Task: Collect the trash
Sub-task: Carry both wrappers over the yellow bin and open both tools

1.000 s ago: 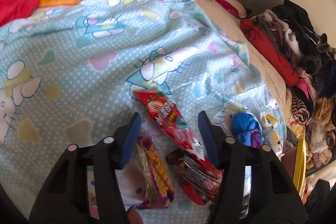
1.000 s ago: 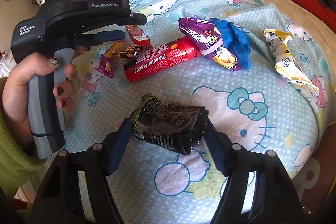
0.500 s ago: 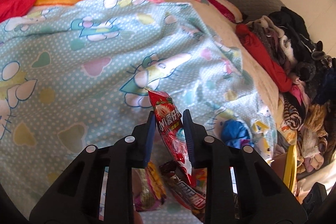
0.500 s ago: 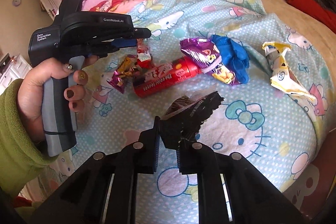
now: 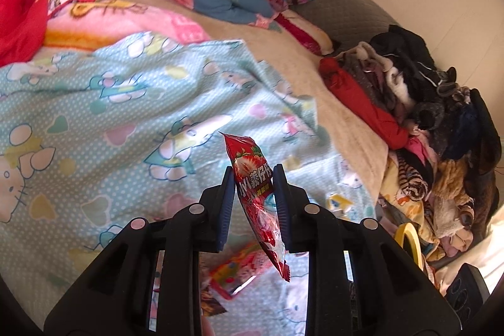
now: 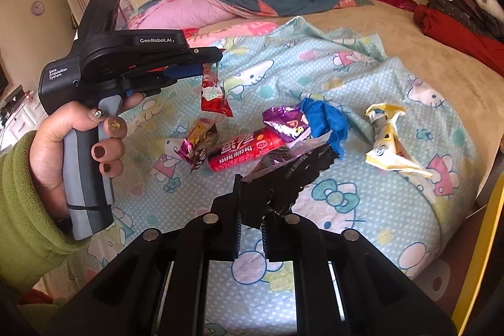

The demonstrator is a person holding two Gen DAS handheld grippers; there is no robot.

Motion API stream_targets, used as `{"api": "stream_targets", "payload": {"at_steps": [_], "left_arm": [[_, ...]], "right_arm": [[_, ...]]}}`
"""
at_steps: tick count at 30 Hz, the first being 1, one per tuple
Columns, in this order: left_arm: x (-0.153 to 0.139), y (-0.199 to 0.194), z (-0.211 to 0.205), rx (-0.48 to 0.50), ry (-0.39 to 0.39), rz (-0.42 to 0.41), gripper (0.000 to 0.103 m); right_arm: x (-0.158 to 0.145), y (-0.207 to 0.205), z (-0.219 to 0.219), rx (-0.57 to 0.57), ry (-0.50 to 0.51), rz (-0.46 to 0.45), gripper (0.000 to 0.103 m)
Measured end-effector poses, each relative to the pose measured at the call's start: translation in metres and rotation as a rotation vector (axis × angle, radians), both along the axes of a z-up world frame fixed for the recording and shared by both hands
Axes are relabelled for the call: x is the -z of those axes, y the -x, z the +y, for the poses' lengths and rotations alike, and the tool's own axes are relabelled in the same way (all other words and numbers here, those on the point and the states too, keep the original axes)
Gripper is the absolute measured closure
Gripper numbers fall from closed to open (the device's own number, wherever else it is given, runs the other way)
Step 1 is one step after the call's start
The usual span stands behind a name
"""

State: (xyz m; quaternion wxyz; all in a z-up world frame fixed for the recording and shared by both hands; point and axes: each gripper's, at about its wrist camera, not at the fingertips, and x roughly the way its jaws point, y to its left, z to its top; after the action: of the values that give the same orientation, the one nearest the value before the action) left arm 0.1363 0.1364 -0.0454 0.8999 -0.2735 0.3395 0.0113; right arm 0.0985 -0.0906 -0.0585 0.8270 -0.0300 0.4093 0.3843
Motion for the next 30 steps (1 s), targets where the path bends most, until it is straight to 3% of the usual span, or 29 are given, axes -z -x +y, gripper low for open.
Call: {"api": "stream_targets", "payload": {"at_steps": [15,30], "left_arm": [[-0.036,0.011,-0.037,0.071,-0.045,-0.089,0.085],[-0.054,0.014,-0.072,0.134,-0.070,-0.121,0.086]], "right_arm": [[-0.035,0.005,-0.028,0.037,-0.040,-0.087,0.093],[-0.048,0.007,-0.057,0.095,-0.072,-0.117,0.093]]}}
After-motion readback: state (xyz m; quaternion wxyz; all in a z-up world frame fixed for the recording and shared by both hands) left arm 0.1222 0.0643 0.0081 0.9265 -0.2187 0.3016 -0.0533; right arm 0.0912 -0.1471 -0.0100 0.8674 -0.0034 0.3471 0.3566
